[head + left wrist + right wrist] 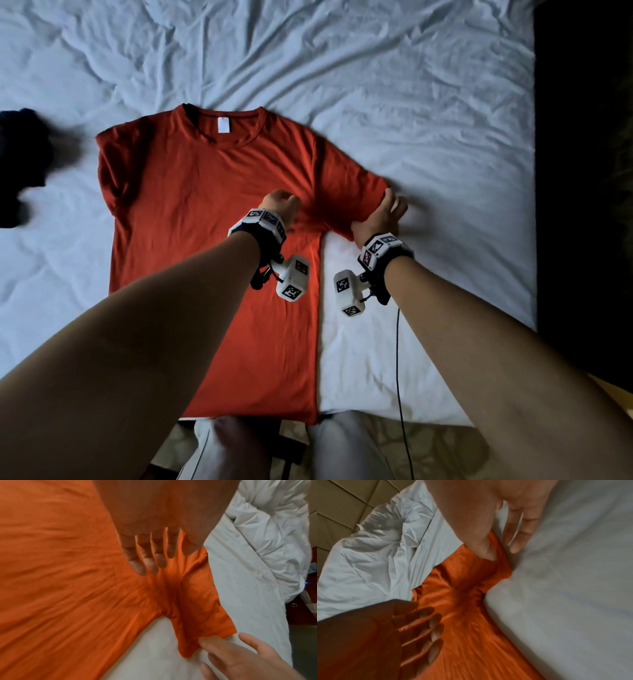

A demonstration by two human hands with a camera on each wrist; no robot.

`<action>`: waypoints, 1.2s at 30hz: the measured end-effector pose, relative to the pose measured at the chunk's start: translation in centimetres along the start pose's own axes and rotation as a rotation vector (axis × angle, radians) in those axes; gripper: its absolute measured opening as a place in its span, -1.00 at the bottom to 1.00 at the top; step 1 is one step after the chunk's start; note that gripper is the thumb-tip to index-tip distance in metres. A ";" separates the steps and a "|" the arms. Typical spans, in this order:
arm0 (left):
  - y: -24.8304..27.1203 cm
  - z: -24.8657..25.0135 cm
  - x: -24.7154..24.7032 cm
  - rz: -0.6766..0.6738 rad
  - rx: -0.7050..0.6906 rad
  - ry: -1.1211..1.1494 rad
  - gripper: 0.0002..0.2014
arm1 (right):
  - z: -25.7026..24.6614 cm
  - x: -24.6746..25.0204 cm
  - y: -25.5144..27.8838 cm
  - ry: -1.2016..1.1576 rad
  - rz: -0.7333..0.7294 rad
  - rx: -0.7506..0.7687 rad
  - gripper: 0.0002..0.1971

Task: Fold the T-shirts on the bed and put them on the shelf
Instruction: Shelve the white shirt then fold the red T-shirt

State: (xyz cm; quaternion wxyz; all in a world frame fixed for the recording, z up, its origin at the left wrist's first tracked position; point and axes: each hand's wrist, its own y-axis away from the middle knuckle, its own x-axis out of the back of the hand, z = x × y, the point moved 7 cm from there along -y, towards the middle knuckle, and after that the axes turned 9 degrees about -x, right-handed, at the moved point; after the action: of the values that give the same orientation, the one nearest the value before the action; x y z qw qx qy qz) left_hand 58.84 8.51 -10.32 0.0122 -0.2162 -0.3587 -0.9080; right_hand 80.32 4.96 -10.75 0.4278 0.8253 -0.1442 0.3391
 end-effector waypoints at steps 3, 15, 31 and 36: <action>1.1 0.0 1.7 -0.027 0.024 0.026 -0.86 | -1.5 1.3 1.5 -0.030 0.049 0.047 -0.34; 4.3 -0.8 11.0 0.030 -0.018 0.105 -0.89 | -9.4 -1.8 9.4 -0.090 -0.187 0.217 -0.76; -4.0 -9.5 30.1 0.087 -0.001 0.182 -0.84 | -19.2 -20.9 17.5 -0.184 -0.314 0.109 -0.90; -7.6 -11.8 34.4 0.207 0.006 0.025 -0.79 | -21.6 -25.2 18.1 -0.190 -0.324 0.101 -0.89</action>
State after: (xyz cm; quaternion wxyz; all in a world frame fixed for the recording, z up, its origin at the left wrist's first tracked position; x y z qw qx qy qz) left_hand 21.84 10.98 -9.10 0.1110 -0.2408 -0.3368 -0.9035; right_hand 43.03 10.29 -8.24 0.4195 0.8864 -0.0320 0.1932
